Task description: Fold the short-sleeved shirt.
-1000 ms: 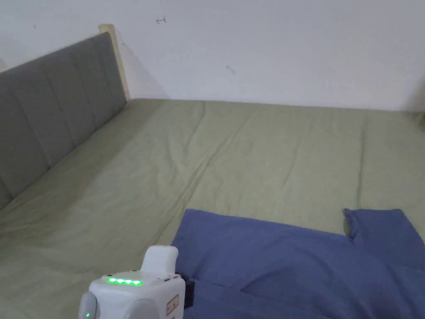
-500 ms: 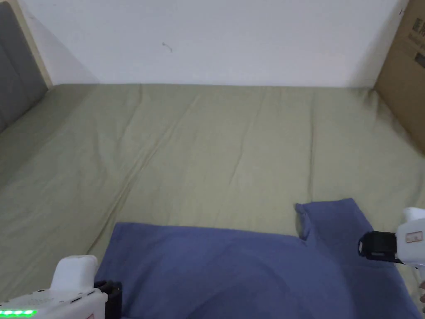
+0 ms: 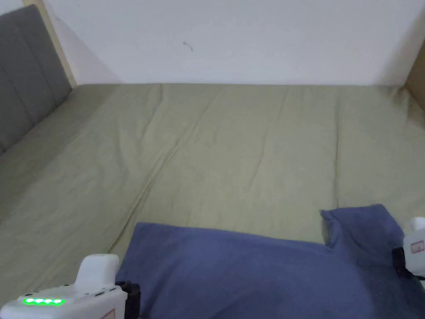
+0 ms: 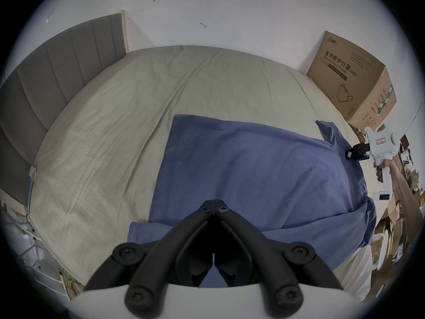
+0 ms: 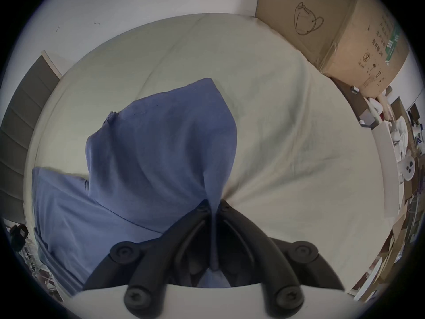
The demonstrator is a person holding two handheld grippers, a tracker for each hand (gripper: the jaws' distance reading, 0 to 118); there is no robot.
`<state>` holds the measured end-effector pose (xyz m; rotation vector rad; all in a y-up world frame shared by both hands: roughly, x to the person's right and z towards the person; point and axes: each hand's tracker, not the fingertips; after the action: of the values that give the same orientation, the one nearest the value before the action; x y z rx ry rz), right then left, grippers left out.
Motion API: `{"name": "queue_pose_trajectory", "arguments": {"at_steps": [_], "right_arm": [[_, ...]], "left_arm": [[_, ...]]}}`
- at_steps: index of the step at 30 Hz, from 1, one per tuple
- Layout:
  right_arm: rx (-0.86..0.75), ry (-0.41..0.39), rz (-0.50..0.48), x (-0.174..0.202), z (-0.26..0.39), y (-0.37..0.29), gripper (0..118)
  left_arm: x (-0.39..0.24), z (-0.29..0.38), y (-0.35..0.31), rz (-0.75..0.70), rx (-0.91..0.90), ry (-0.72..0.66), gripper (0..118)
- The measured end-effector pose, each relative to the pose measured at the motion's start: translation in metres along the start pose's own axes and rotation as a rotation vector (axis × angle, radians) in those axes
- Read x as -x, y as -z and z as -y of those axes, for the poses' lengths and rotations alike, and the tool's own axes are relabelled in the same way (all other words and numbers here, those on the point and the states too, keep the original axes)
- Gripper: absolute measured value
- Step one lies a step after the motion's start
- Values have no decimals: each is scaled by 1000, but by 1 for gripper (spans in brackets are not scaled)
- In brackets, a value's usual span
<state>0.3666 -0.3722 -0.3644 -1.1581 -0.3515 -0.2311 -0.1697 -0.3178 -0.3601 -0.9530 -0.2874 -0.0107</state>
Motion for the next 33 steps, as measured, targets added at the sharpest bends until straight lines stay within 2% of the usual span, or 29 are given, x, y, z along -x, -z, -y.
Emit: {"name": "queue_pose_trajectory", "arguments": {"at_steps": [1, 4, 5, 6, 8, 9, 11, 16, 17, 18, 19, 22, 23, 24, 26, 27, 29, 31, 33], "right_arm": [[-1, 0, 0, -2, -1, -2, 2], [-8, 64, -51, -12, -4, -12, 2], [-10, 61, -57, -14, -4, -15, 2], [-12, 62, -62, -17, -6, -18, 2], [-18, 48, -68, -16, -4, -20, 2], [-21, 43, -67, -15, -4, -21, 2], [-23, 37, -67, -15, -5, -21, 2], [-35, 60, -66, -14, -3, -18, 2], [-31, 68, -68, -15, -4, -17, 2], [-28, 74, -72, -15, -4, -16, 2], [-27, 80, -74, -15, -4, -16, 2], [-33, 74, -79, -17, -5, -21, 2], [-34, 75, -83, -17, -6, -24, 2], [-44, 81, -92, -18, -5, -30, 2], [-67, 151, -205, -21, -1, -46, 2], [-101, 170, -202, -21, 2, -58, 2], [-164, 52, -136, -14, 10, -87, 2], [-201, -9, -147, -12, 23, -118, 2], [-233, -34, -163, -13, 35, -143, 2]], "left_arm": [[3, -5, 2, -3, -1, -2, 0], [13, -34, 8, 30, -6, -13, 17], [14, -46, 13, 30, -6, -14, 17], [16, -60, 21, 29, -12, -19, 36], [15, -86, 45, 18, -14, -11, 84], [15, -102, 63, 15, -11, 1, 96], [12, -124, 100, 3, 60, 41, 105], [7, -141, 181, -90, 194, 102, 102], [10, -139, 191, -81, 220, 82, 87], [15, -135, 201, -63, 276, 42, 87], [17, -134, 195, -57, 220, -18, 84], [7, -141, 174, -84, 218, 108, 41], [6, -141, 170, -78, 210, 129, 10], [6, -143, 167, -78, 218, 123, 3], [8, -144, 155, -51, 210, 102, 3], [9, -144, 144, -34, 203, 96, 3], [9, -140, 115, -17, 137, 126, 3], [11, -135, 79, -10, 89, 129, 3], [13, -125, 42, -7, 23, 136, 3]]}}
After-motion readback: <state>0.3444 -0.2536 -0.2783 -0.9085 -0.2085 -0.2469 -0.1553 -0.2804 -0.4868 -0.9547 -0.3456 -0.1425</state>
